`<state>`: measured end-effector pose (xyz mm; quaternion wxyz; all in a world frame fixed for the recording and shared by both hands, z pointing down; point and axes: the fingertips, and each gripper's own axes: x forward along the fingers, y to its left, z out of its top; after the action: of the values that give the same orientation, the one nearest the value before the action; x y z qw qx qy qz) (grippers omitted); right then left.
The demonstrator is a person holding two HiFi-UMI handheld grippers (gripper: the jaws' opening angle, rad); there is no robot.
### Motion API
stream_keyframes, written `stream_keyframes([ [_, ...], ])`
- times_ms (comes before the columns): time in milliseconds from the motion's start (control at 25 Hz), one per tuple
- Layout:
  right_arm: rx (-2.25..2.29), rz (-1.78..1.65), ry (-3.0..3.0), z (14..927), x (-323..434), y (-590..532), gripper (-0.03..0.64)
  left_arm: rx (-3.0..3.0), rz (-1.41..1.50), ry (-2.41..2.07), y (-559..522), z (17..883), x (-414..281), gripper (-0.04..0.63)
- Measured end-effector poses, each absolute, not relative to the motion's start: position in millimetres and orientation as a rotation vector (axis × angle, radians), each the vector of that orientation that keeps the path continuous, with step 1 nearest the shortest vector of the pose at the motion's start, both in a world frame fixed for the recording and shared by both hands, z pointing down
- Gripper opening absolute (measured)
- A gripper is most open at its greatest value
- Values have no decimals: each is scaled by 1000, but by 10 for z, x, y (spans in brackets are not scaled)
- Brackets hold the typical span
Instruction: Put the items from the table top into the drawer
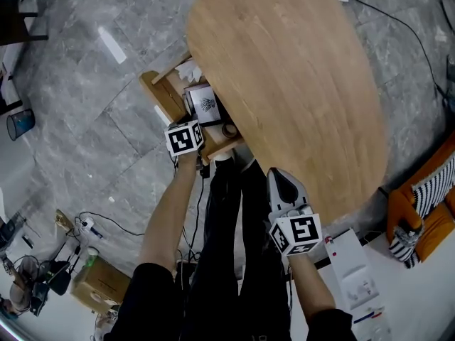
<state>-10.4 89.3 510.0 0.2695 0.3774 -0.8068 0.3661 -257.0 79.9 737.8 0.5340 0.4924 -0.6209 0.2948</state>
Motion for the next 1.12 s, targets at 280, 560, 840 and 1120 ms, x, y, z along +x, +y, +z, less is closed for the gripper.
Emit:
stream_keyframes([
  [280,1024,978,-2192,5016,-180,896,8,1200,690,-1499,808,7238,-2610,80],
  [560,1019,937,-2251,4648,-338,846,8,1366,519,-1564,590,6426,-2560,59],
  [840,1031,922,-2337,4133,-553,744,8,1594,541,-1595,495,5376,-2373,15],
  [1120,1039,858,-2405,3514,-689,665,8,1841,531,-1636,437,4195,-2061,14],
])
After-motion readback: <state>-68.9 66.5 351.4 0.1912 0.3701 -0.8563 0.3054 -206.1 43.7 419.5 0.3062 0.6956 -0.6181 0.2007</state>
